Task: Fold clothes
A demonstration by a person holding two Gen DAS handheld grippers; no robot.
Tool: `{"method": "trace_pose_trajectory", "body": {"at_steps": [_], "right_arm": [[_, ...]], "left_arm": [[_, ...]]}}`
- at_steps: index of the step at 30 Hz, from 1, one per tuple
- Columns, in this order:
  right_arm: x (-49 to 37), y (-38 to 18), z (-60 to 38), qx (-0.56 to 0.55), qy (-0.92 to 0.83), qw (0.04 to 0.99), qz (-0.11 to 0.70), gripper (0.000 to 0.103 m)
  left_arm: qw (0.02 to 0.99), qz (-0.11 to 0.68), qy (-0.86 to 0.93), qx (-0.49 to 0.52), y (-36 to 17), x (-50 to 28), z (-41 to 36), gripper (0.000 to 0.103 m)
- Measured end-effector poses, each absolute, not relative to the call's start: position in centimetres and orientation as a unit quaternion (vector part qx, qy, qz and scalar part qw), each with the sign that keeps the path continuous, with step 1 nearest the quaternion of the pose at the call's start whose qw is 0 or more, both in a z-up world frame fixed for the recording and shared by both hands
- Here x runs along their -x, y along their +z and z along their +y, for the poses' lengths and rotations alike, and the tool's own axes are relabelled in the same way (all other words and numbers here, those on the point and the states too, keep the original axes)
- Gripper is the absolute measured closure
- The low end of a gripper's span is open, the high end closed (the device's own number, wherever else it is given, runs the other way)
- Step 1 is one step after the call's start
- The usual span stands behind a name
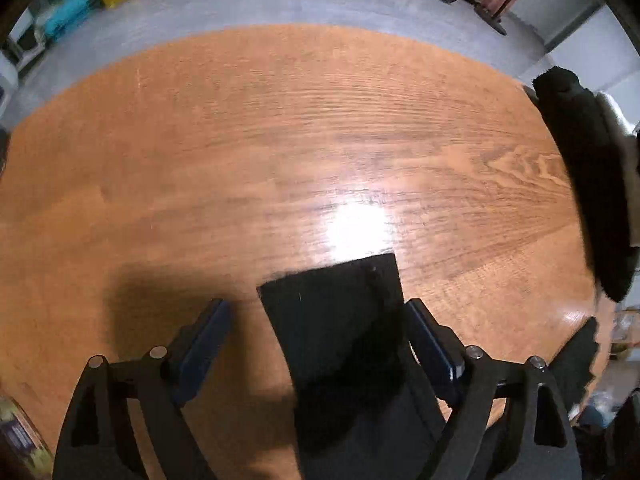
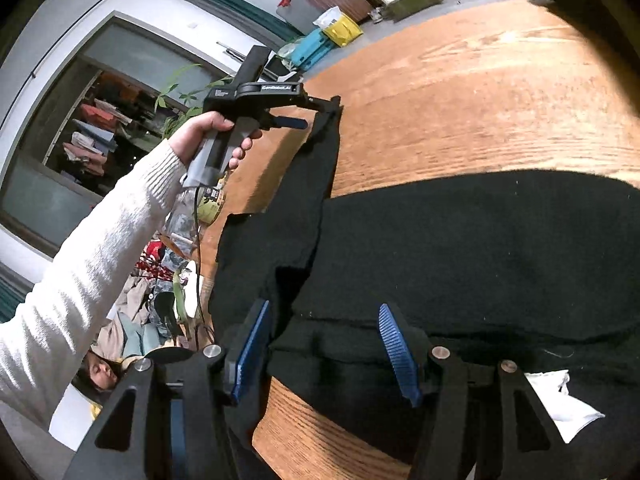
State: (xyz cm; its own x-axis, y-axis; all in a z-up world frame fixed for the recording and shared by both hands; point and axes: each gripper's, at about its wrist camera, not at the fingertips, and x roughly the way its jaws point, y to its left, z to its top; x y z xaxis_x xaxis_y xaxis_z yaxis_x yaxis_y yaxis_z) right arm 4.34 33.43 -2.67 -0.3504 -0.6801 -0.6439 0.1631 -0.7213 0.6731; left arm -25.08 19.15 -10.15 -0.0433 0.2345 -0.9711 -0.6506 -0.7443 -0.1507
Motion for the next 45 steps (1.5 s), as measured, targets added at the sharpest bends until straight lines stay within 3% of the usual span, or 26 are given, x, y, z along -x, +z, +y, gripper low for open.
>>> {"method": "trace_pose_trajectory", "body": {"at_steps": [2,3,4,5,6,14,19,25,31,38,45], "right_arm": [[-4.2,-3.0,33.2,-0.505,-0.779,0.268,-0.257,0.042],[-4.2,-3.1,33.2,-0.506,-0.778,0.267,-0.258,0.042],[-4.2,-3.3,33.1,-0.508,-0.777,0.267,-0.259,0.042],[-4.1,-3.5,33.0,-0.510,-0.776,0.267,-0.260,0.042],[-4.1,-3.7,33.0,-0.512,-0.775,0.265,-0.260,0.042],[-4.1,-3.7,33.5,-0.508,-0.779,0.255,-0.265,0.042],[-4.2,-3.2,33.8,-0.501,-0.781,0.256,-0.272,0.042],[-4.8,-2.0,33.4,-0.489,-0.788,0.266,-0.265,0.041],[-5.2,-1.0,32.9,-0.480,-0.792,0.275,-0.257,0.041],[-5.9,0.0,32.5,-0.472,-0.789,0.294,-0.261,0.041],[-6.6,-0.1,31.0,-0.477,-0.785,0.304,-0.253,0.041]], "left_arm": [[0.319,0.186,0.705,0.606,-10.1,24.8,19.5,0.023],[0.323,0.196,0.705,0.600,-10.0,24.5,19.7,0.039],[0.329,0.202,0.704,0.596,-9.8,24.2,19.8,0.075],[0.341,0.196,0.697,0.600,-9.6,23.8,19.9,0.093],[0.350,0.194,0.693,0.600,-9.3,23.6,19.9,0.096],[0.279,0.205,0.792,0.503,-1.6,26.0,17.9,0.096],[0.312,0.184,0.795,0.487,3.0,24.4,16.9,0.096],[0.350,0.217,0.762,0.499,3.5,15.1,15.5,0.096],[0.379,0.167,0.772,0.481,7.4,3.6,9.4,0.096],[0.350,0.143,0.720,0.583,-0.5,-9.1,5.2,0.096],[0.328,0.103,0.715,0.609,-3.1,-13.0,2.5,0.096]]}}
